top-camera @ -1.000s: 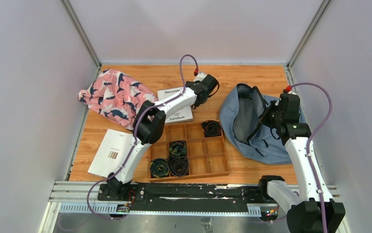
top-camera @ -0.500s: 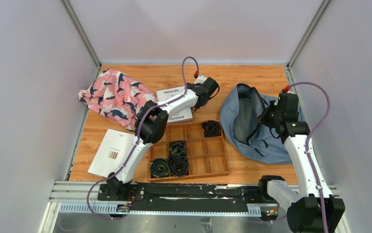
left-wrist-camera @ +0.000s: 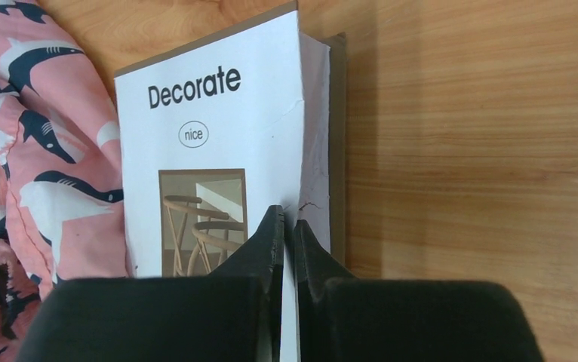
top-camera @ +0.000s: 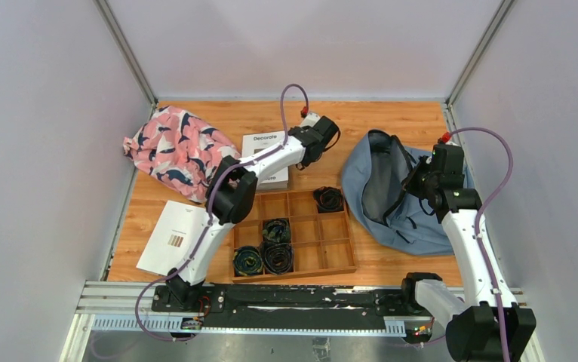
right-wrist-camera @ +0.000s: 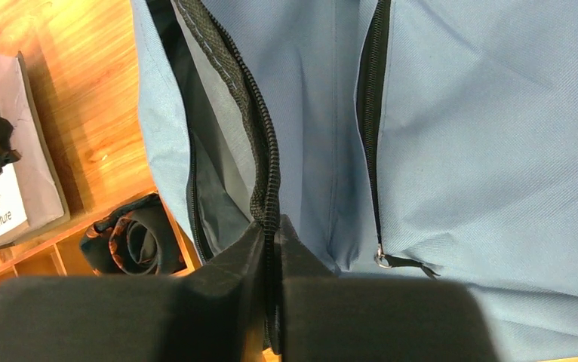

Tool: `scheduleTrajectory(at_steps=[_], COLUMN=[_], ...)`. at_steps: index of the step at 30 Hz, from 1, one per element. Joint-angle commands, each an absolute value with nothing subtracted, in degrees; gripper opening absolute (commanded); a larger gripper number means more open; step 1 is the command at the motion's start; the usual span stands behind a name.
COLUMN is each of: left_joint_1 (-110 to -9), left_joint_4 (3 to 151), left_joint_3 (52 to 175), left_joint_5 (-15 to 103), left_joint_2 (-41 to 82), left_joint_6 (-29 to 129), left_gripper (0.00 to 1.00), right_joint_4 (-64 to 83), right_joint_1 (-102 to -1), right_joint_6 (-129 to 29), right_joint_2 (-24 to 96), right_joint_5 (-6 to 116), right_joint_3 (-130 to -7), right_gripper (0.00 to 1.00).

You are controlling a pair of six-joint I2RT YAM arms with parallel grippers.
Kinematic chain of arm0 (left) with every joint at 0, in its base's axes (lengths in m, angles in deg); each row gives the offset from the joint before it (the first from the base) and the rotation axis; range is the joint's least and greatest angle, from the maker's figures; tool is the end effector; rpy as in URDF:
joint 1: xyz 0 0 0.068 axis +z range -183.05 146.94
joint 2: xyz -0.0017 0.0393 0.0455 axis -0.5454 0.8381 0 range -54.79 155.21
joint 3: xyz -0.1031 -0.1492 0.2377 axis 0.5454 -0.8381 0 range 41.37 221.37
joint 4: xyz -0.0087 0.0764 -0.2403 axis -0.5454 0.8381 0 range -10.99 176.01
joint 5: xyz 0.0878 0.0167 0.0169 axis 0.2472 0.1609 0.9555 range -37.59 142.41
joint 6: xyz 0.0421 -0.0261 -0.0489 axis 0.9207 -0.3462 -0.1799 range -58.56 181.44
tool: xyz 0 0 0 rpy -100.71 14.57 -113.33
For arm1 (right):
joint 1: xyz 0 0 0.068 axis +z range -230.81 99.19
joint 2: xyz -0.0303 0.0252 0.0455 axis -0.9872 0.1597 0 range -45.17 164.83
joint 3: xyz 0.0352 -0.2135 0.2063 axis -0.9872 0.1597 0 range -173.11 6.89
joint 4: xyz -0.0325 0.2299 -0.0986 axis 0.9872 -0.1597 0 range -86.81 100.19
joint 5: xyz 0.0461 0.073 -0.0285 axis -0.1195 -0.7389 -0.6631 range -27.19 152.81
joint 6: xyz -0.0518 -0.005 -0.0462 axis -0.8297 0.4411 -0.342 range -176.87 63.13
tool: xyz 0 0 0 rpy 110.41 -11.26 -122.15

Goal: Pack the student bag
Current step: Pick up the book from the center of the board, then place the book in the student bag.

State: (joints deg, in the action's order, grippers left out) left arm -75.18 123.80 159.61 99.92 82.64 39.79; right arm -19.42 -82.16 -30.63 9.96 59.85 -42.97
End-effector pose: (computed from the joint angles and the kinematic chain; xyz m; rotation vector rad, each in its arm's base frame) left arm 0.4176 -0.3215 0.1888 0.1768 2.2797 0.5725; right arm 0.2004 -0.0017 0.3157 0.4945 2.1382 0.3023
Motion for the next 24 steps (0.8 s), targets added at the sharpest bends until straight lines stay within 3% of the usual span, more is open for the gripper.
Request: scheduleTrajectory(at_steps=[1,4,10,13,17,24], left_joint_1=[-75.5,-75.7,-75.7,-75.7,-75.5,-75.5], left_joint_4=[119.7,112.3,111.0,109.2,106.4,100.4], left_joint_3=[158.2,151.5,149.1,146.7,142.3,133.6], left_joint_5=[92.1,85.5,78.4,75.5,71.8,64.8], left_joint_2=[73.6,68.6,61.5,56.3,50.1,42.7], left_joint_6=[42.1,46.0,51.0,52.3,53.5,54.6], left_gripper=[0.0,0.0,0.0,0.0,0.0,0.0], right_joint_4=[-20.2,-20.1,-20.5,-19.1,-5.0,-1.0], right_joint_1=[-82.9,-82.9,-82.9,-82.9,-80.1,-69.0], right_joint_6=[-32.5,-33.8,-34.2,-33.1,-24.9,-16.0], right_joint_2=[9.2,10.2,10.6,10.7,11.0,22.2], right_joint_5=[59.4,55.3,50.7,44.8,30.9,35.2], right_joint_3=[-42.1,-42.2,-45.8,-48.8,-48.0,-56.1], right_gripper=[0.22,0.47,0.62,0.63,0.64,0.61])
